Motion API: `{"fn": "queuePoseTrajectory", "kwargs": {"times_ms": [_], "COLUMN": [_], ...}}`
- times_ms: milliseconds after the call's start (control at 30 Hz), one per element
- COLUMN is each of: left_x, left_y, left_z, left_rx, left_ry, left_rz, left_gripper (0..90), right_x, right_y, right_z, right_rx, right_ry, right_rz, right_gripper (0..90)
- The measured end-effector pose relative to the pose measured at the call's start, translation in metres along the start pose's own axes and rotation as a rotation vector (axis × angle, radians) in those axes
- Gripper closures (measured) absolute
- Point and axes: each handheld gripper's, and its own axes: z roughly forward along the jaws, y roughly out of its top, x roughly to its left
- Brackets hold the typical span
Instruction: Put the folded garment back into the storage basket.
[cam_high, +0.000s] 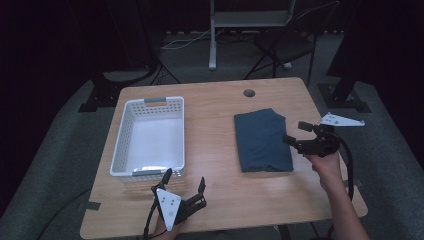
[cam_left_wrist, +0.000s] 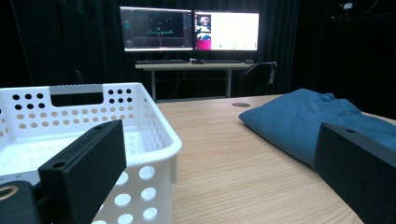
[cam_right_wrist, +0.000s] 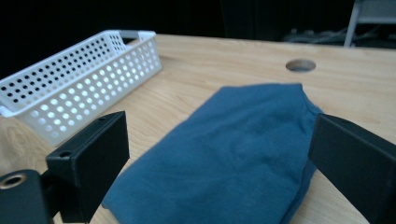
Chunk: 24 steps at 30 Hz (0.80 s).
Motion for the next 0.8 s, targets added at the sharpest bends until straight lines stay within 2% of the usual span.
{"fn": "queuePoseTrajectory", "kwargs": {"times_ms": [133,367,500,700,800], "left_x": [0.0,0.0,0.0,0.0,0.0], "left_y": [0.0,0.0,0.0,0.0,0.0], "left_z": [0.0,0.0,0.0,0.0,0.0], "left_rx": [0.0,-0.001,-0.001,-0.001,-0.001], "left_ry": [-0.002,-0.004,-0.007,-0.007,-0.007], "left_rz": [-0.001,-0.001,-0.001,-0.001,-0.001], "left_gripper": [4.2,4.2,4.2,4.2,4.2], "right_x": [-0.009,-0.024,-0.031,-0.043,-0.046], "right_y": [0.002,0.008,0.003,-0.006,-0.009], "right_z": [0.01,0.031,0.044,0.055,0.057], "right_rx": [0.042,0.112,0.158,0.194,0.207], "right_ry": [-0.023,-0.013,-0.034,-0.051,-0.057], "right_rz": [0.023,0.055,0.075,0.114,0.117], "right_gripper": [5.1,5.1,5.1,5.1,5.1]}}
